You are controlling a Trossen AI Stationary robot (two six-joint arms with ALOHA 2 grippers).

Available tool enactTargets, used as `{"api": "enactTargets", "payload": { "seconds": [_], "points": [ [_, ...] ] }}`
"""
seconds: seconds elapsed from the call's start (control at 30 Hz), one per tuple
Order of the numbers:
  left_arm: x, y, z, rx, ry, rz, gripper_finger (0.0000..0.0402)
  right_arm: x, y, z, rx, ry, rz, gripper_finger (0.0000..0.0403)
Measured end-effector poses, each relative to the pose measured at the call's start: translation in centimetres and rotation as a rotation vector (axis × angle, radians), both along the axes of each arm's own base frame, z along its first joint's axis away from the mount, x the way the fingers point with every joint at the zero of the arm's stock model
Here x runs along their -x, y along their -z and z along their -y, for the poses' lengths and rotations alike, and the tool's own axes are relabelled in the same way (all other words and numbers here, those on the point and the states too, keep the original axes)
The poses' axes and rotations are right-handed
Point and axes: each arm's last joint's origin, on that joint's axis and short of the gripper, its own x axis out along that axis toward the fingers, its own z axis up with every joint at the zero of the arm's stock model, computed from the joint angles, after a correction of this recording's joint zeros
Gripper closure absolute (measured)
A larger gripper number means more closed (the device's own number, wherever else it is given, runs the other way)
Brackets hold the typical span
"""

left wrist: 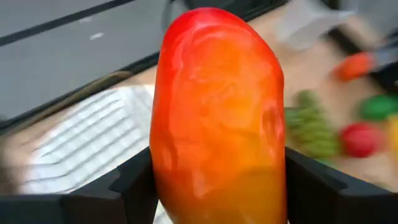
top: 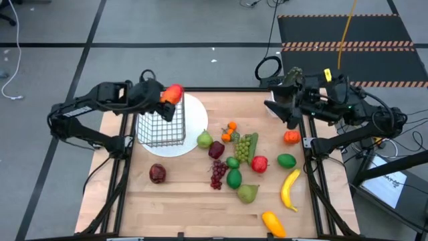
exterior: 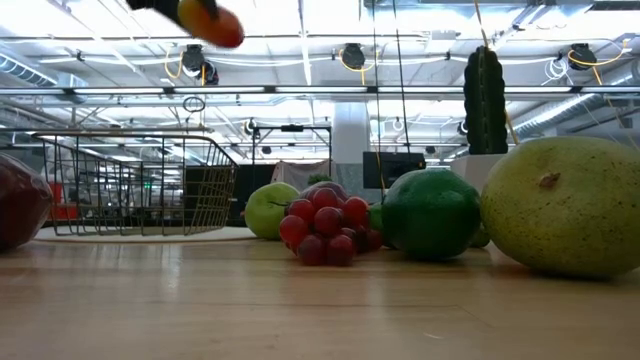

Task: Build produce basket
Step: Put the red mango into the wire basket

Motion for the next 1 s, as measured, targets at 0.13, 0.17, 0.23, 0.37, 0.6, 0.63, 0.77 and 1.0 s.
{"api": "enactTargets", "payload": {
  "seconds": [0.13, 0.17, 0.23, 0.37, 0.6, 0.63, 0.77, 1.0],
  "points": [
    [1.0, 1.0, -1.6, -0.009, -0.059, -0.177, 0.0112, 0.1, 0.0, 0.3, 0.058, 0.116, -0.022, 0.0051],
    [1.2, 1.1, -2.0, -0.009, -0.07, -0.213, 0.011, 0.2, 0.0, 0.4, 0.063, 0.149, -0.025, 0.0051],
    [1.7, 1.5, -2.8, -0.004, -0.081, -0.283, 0.0112, 0.3, -0.1, 0.5, 0.065, 0.209, -0.019, 0.0051],
    [1.9, 2.7, -4.2, 0.015, -0.105, -0.344, 0.013, 0.4, -0.6, 0.7, 0.057, 0.29, 0.019, 0.0051],
    [2.4, 7.1, -6.2, 0.098, -0.216, -0.457, 0.0127, 0.2, -0.9, 1.0, 0.078, 0.32, 0.044, 0.0051],
    [2.6, 7.9, -6.3, 0.115, -0.235, -0.481, 0.0122, 0.2, -0.9, 1.0, 0.075, 0.32, 0.049, 0.0051],
    [2.9, 11.1, -6.8, 0.154, -0.264, -0.548, 0.0111, -0.1, -1.1, 0.9, 0.051, 0.32, 0.081, 0.0051],
    [3.1, 15.5, -7.5, 0.199, -0.28, -0.549, 0.0129, -1.3, -1.1, 0.9, 0.041, 0.32, 0.113, 0.0051]
  ]
}}
